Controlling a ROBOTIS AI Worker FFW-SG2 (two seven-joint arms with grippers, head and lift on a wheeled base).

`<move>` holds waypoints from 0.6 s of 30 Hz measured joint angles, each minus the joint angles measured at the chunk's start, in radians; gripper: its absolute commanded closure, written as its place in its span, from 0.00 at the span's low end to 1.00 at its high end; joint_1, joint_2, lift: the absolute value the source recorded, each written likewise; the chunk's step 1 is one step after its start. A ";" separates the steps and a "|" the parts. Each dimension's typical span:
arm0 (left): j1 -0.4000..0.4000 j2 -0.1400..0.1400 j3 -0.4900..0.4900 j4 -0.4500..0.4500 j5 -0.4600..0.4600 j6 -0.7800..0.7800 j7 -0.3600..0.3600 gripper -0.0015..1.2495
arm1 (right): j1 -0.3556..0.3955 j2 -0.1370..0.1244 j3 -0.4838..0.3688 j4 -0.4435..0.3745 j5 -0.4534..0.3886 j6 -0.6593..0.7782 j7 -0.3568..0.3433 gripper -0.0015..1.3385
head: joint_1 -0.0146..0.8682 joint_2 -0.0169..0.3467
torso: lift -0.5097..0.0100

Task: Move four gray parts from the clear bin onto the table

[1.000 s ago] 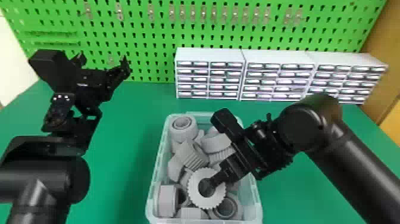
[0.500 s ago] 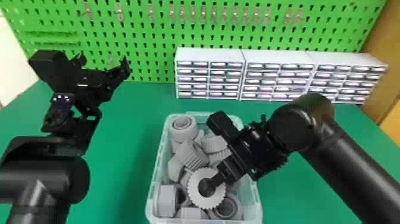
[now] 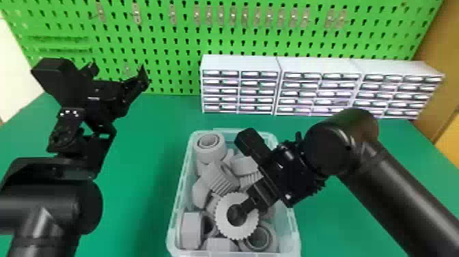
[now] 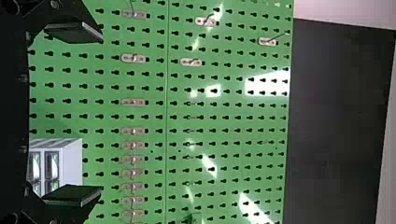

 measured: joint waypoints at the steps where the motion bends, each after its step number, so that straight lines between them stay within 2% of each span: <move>1: 0.001 0.000 0.000 0.000 0.000 0.000 0.000 0.11 | 0.000 0.002 0.000 0.002 0.002 0.000 0.000 0.36 | 0.78 0.14 | 0.89; 14: 0.003 0.004 0.002 0.000 0.002 0.000 0.000 0.11 | 0.005 0.013 0.000 0.014 0.026 0.000 0.000 0.41 | 0.78 0.14 | 0.89; 17: 0.004 0.005 0.002 0.000 0.002 0.000 0.000 0.11 | 0.006 0.014 0.000 0.014 0.027 0.000 0.000 0.50 | 0.78 0.14 | 0.89; 18: 0.005 0.005 0.002 0.000 0.002 0.000 0.000 0.11 | 0.006 0.014 0.000 0.015 0.028 0.000 0.000 0.58 | 0.78 0.14 | 0.89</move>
